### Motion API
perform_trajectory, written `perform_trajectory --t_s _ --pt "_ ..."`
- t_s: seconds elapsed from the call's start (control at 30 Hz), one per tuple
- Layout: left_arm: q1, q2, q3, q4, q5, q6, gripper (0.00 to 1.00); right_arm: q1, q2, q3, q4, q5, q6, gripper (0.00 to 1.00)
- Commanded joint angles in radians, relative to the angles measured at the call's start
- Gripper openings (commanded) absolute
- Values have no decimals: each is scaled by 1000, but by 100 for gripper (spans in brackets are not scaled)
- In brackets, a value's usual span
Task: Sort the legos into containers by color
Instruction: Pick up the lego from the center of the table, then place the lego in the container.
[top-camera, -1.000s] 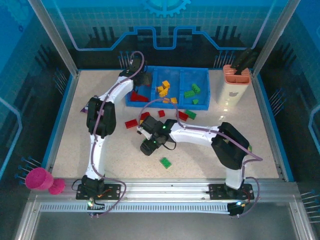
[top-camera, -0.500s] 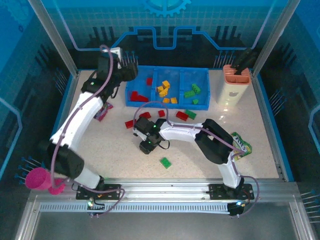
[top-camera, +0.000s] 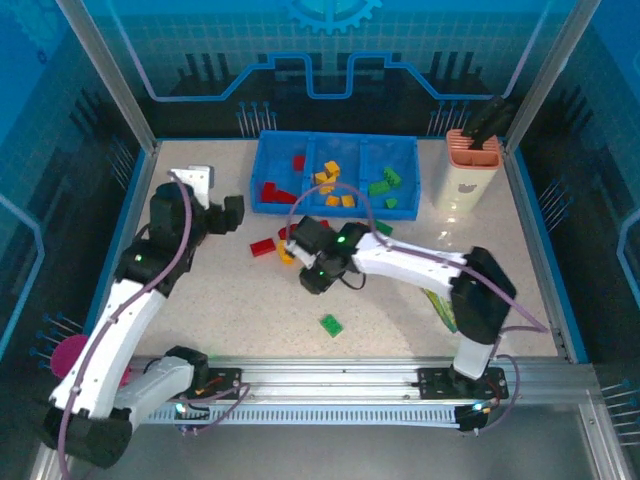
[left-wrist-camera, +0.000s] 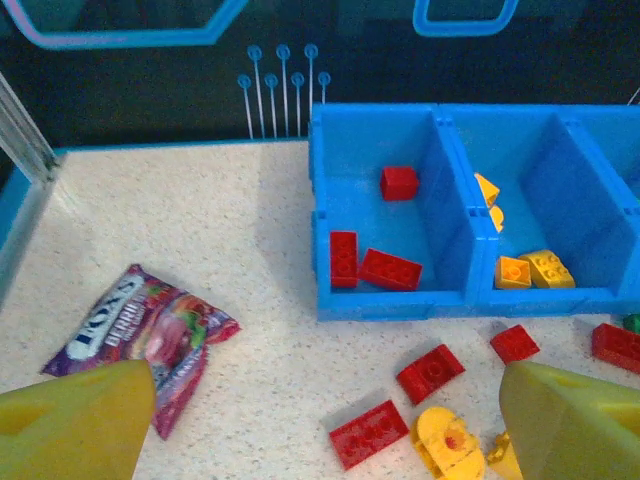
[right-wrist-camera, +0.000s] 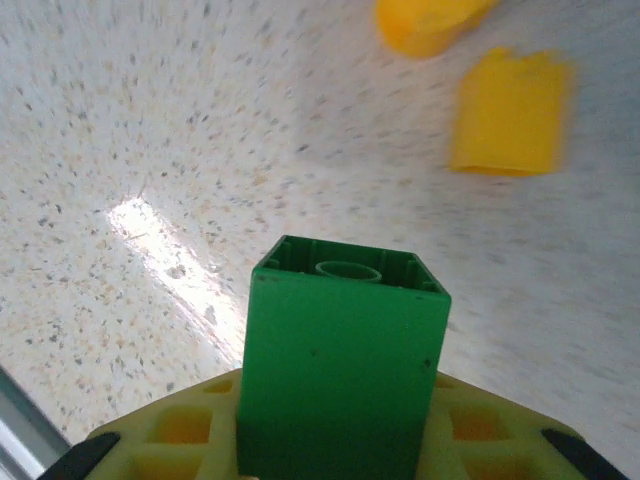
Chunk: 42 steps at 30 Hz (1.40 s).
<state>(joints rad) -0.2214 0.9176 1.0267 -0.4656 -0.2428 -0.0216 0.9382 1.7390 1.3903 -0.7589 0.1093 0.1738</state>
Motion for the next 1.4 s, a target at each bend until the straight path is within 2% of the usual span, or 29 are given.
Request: perform_trajectory --t_s 0.0,0.2,0.3,0.5,0.77,0.9,1.13,1.27,1.33,1.37 --pt "13 -19 -54 -3 -9 78 90 -93 -86 -21 -67 64 -50 32" --pt "13 -16 -82 18 9 61 90 -310 -137 -45 68 112 -119 34" --pt "13 -16 -79 21 20 57 90 -422 -81 17 127 140 -125 34" --pt "14 -46 -77 -8 4 63 90 -576 98 185 189 130 -127 33" --pt "14 -98 -88 -36 -9 54 91 -649 283 353 184 99 -127 35" --pt "14 -102 -88 -52 -4 46 91 -653 315 395 171 93 -123 45" --pt "14 -86 -93 -45 25 10 90 -647 234 341 175 70 -121 62" --pt "5 -32 -92 -13 147 -11 94 -639 142 285 149 64 -124 66" --pt "-37 -5 -109 38 167 -19 98 -636 80 249 143 58 -122 68" --pt "-87 15 -121 70 139 -11 98 -635 45 232 137 54 -120 69"
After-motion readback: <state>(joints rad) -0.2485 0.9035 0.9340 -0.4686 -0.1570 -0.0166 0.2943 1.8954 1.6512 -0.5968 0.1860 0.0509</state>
